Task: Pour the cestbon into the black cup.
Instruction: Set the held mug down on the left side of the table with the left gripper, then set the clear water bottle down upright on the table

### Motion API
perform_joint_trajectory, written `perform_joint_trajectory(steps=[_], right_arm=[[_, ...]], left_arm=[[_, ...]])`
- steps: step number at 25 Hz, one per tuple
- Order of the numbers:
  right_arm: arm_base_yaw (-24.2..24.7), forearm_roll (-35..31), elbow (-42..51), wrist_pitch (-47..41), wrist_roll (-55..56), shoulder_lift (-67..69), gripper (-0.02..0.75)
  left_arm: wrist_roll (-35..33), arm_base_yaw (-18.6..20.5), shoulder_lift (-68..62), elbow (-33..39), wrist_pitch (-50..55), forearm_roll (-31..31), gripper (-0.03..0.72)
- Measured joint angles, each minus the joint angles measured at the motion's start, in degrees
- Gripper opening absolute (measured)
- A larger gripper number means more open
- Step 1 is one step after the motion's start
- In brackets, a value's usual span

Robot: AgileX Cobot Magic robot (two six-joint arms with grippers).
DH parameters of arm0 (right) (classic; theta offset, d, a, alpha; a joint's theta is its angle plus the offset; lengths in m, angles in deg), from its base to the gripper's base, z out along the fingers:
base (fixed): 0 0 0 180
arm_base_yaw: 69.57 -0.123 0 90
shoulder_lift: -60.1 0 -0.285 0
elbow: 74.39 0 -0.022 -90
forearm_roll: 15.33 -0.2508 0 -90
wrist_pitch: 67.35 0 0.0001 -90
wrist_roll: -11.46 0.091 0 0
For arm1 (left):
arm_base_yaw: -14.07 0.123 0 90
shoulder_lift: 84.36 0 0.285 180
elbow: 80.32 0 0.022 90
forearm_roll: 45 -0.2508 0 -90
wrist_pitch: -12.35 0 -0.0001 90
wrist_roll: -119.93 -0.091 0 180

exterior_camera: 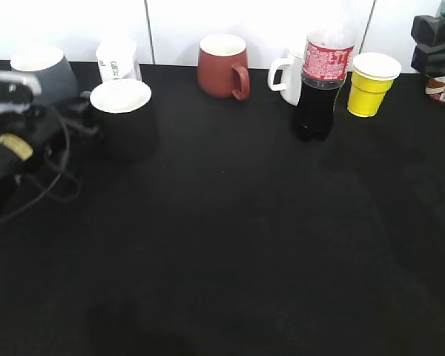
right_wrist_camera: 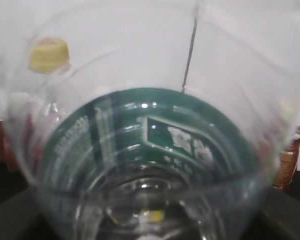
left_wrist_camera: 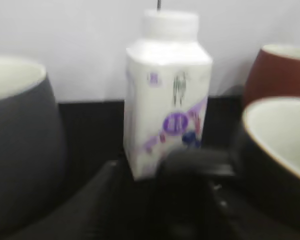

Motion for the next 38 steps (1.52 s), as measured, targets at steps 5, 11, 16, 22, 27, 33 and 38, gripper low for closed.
perform_joint_trajectory(steps=[5, 11, 16, 22, 27, 33, 38], right_arm=[[0.0, -1.0, 0.0, 0.3, 0.2, 1.5, 0.502], [0.0, -3.3, 0.1, 15.9, 3.6, 24.2, 0.502], [0.0, -1.4, 2.1, 29.9, 11.0, 35.4, 0.502], [0.0, 1.1, 2.6, 31.3, 15.7, 37.9, 0.526], [0.0, 0.4, 4.4, 27.9, 16.4, 36.2, 0.599], [0.0, 3.4, 14.7, 26.9, 16.5, 27.9, 0.599], [0.0, 6.3, 10.0, -7.5, 17.4, 10.3, 0.596]], left_arm=[[0.2, -0.1, 8.8, 12.7, -0.4, 3.2, 0.389], [0.2, -0.1, 24.3, 21.3, -0.5, 0.1, 0.389], [0.2, -0.1, 30.2, 21.3, -0.8, -2.0, 0.389], [0.2, -0.1, 31.3, 21.3, -0.7, -5.6, 0.389], [0.2, -0.1, 38.1, 21.3, 6.2, -5.7, 0.389], [6.0, -0.1, 40.7, 21.3, 20.9, -6.7, 0.389], [22.2, -2.4, 42.8, 15.5, 49.6, -15.4, 0.389]])
